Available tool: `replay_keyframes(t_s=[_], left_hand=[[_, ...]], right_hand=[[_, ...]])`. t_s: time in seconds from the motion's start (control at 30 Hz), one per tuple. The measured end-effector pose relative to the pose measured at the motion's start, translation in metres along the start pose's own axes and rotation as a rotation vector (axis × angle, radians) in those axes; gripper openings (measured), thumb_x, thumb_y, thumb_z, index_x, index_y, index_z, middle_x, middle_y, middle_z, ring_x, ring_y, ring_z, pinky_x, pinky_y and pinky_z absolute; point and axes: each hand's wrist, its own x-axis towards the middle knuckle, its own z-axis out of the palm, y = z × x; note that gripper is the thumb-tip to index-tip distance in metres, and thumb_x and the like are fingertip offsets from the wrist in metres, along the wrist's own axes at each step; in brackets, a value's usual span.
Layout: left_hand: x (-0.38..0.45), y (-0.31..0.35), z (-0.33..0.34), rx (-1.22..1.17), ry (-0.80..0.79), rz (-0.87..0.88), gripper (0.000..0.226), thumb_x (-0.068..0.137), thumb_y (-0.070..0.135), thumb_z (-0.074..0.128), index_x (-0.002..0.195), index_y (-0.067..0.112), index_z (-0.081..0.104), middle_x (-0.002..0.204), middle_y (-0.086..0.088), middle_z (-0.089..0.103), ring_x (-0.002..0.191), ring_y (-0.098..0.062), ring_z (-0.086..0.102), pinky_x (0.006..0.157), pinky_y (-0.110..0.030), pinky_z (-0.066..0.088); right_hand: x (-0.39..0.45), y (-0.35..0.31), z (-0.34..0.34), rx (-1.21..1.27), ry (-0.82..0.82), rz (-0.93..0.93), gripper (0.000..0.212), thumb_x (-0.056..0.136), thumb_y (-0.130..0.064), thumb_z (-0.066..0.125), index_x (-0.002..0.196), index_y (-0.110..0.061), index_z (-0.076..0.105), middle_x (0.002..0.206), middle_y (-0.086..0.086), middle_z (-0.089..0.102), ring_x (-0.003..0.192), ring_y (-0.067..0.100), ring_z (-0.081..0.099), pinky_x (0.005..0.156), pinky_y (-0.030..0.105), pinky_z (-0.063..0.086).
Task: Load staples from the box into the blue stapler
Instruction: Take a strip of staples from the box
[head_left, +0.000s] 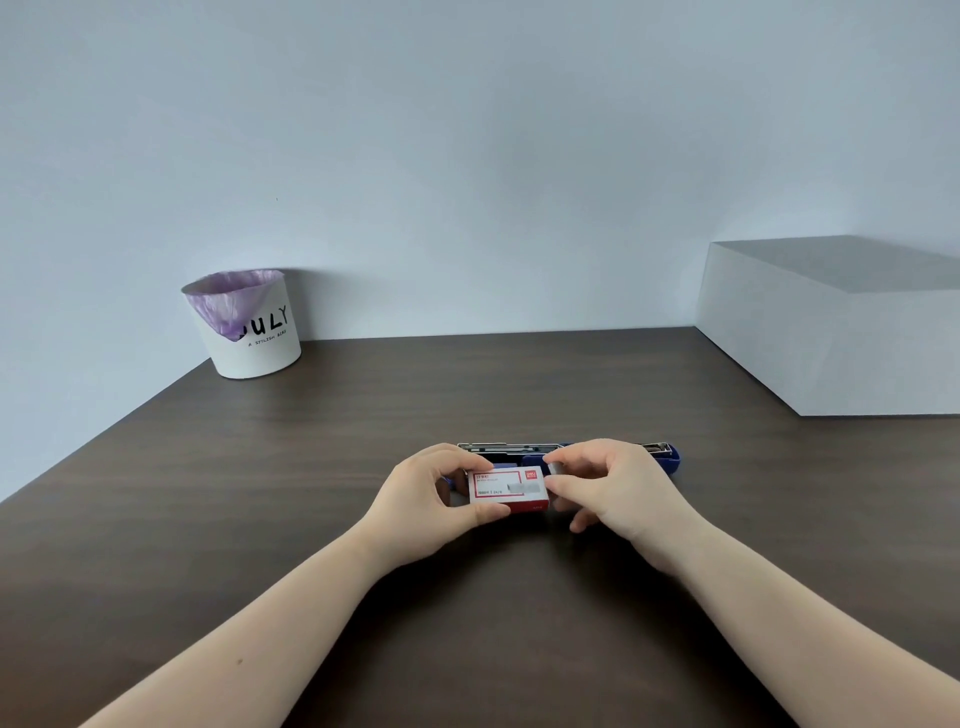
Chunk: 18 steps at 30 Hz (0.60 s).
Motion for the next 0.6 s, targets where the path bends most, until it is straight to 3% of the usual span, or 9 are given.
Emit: replay_keyframes(t_s=[0.13, 0.27, 0.37, 0.47, 0.6], left_hand=[[0.0, 0.0, 0.0, -0.001, -0.007, -0.004, 0.038, 0.063, 0.035, 0.082, 0.097, 0.028, 0.068, 0.099, 0.009, 0.066, 0.086, -0.009, 0.06, 0.071, -0.014, 0.048], [0.0, -0.001, 0.001, -0.012, -0.023, -0.01, 0.037, 0.061, 0.035, 0.083, 0.095, 0.029, 0.068, 0.097, 0.007, 0.066, 0.081, -0.012, 0.061, 0.071, -0.018, 0.051], [0.0, -0.001, 0.0, -0.017, -0.064, -0.024, 0.041, 0.059, 0.038, 0.084, 0.096, 0.03, 0.068, 0.097, 0.007, 0.066, 0.08, -0.012, 0.063, 0.076, -0.025, 0.054], [0.0, -0.001, -0.002, 0.072, -0.109, -0.019, 0.043, 0.059, 0.042, 0.083, 0.097, 0.031, 0.067, 0.095, 0.013, 0.065, 0.085, -0.004, 0.059, 0.077, -0.014, 0.047], [0.001, 0.001, -0.002, 0.125, -0.163, -0.015, 0.045, 0.057, 0.045, 0.083, 0.097, 0.033, 0.066, 0.089, 0.014, 0.062, 0.073, 0.001, 0.052, 0.065, -0.005, 0.04]], right_hand=[[0.001, 0.001, -0.004, -0.006, 0.014, -0.006, 0.024, 0.084, -0.01, 0.066, 0.108, -0.015, 0.066, 0.087, 0.009, 0.077, 0.071, 0.031, 0.071, 0.055, 0.023, 0.052], [0.0, 0.0, -0.005, -0.021, -0.028, -0.004, 0.024, 0.085, -0.011, 0.066, 0.107, -0.019, 0.064, 0.088, 0.002, 0.077, 0.062, 0.01, 0.069, 0.052, 0.014, 0.049], [0.0, -0.001, -0.007, -0.059, -0.019, -0.002, 0.019, 0.084, -0.014, 0.067, 0.102, -0.019, 0.066, 0.084, 0.002, 0.078, 0.063, 0.016, 0.07, 0.058, 0.019, 0.053], [0.002, -0.003, -0.012, -0.113, 0.031, -0.039, 0.018, 0.085, -0.016, 0.067, 0.103, -0.017, 0.067, 0.083, -0.005, 0.076, 0.062, 0.007, 0.07, 0.053, 0.015, 0.05], [0.007, -0.007, -0.019, -0.204, 0.04, -0.1, 0.017, 0.088, -0.013, 0.062, 0.103, -0.019, 0.067, 0.075, -0.003, 0.071, 0.045, 0.001, 0.059, 0.049, 0.009, 0.047]])
